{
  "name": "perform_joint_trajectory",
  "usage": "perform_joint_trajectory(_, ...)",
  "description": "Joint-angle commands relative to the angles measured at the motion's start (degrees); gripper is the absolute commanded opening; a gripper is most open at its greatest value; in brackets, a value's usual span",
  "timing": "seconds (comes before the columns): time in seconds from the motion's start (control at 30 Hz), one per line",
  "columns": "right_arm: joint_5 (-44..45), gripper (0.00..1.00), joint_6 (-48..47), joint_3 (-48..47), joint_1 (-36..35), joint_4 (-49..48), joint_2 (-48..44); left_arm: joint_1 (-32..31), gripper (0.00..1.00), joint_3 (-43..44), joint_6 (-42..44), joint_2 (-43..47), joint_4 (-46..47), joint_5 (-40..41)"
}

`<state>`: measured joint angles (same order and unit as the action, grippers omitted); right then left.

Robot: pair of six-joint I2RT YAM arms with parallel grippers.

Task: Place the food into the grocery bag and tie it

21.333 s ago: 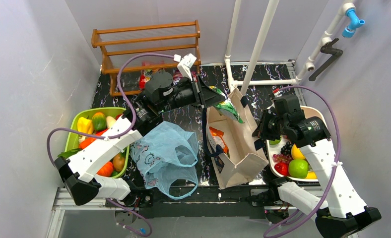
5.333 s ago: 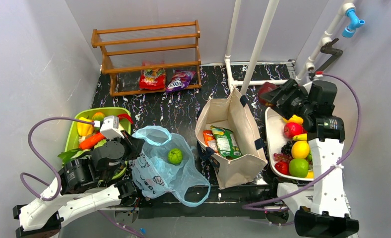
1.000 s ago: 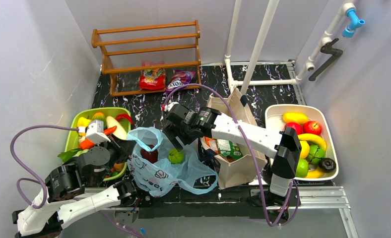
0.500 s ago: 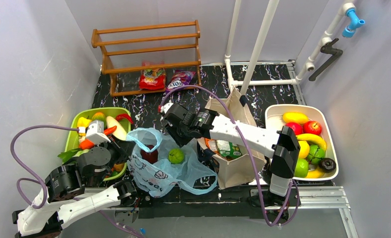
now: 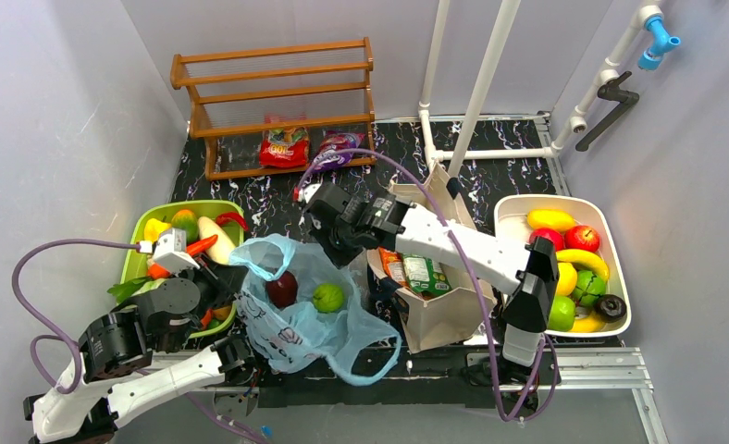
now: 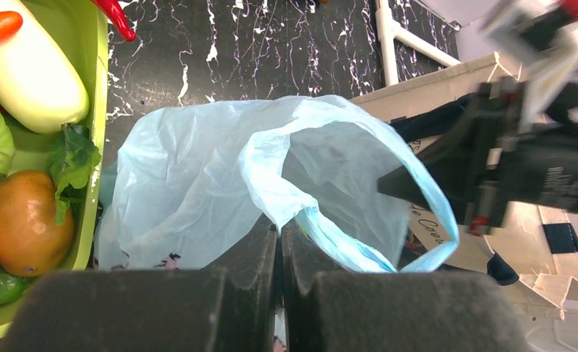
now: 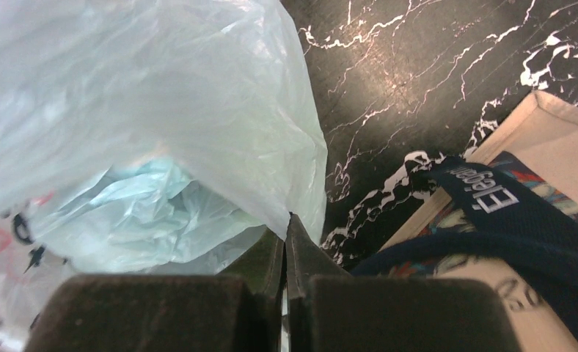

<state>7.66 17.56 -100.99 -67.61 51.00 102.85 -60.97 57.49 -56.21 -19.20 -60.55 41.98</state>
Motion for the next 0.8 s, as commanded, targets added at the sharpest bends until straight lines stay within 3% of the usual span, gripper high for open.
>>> perform_joint_trajectory(0.0, -1.16, 0.01, 4.95, -12.95, -0.02, 11.19, -0.35, -0.20, 0.00, 0.59, -0.75, 0.46, -1.78, 2.60)
perform_joint_trajectory(0.13, -2.35, 0.01, 10.05, -20.94, 0.00, 20.43, 2.05, -0.20, 0.00, -0.59, -0.84, 0.60, -0.80, 2.30)
perform_joint_trajectory(0.27, -1.52, 0.01, 14.28, -22.60, 0.00, 25.53, 2.20, -0.20, 0.01, -1.75, -1.23, -0.21, -0.33, 1.52)
perform_joint_trajectory(0.33, -0.57, 0.01, 15.98, -22.14, 0.07, 26.46, 1.65, -0.20, 0.15, -1.95, -1.30, -0.67, -0.54, 1.41)
perform_joint_trajectory(0.57, 0.86, 0.01, 21.11, -19.98, 1.20, 27.77, 0.45, -0.20, 0.97, 0.43, -0.58, -3.08, -5.03, 3.67)
perform_joint_trajectory(0.77, 2.61, 0.01, 23.63, -20.37, 1.98, 28.81, -0.71, -0.20, 0.98, 5.77, -5.47, -8.31, -18.63, 7.53)
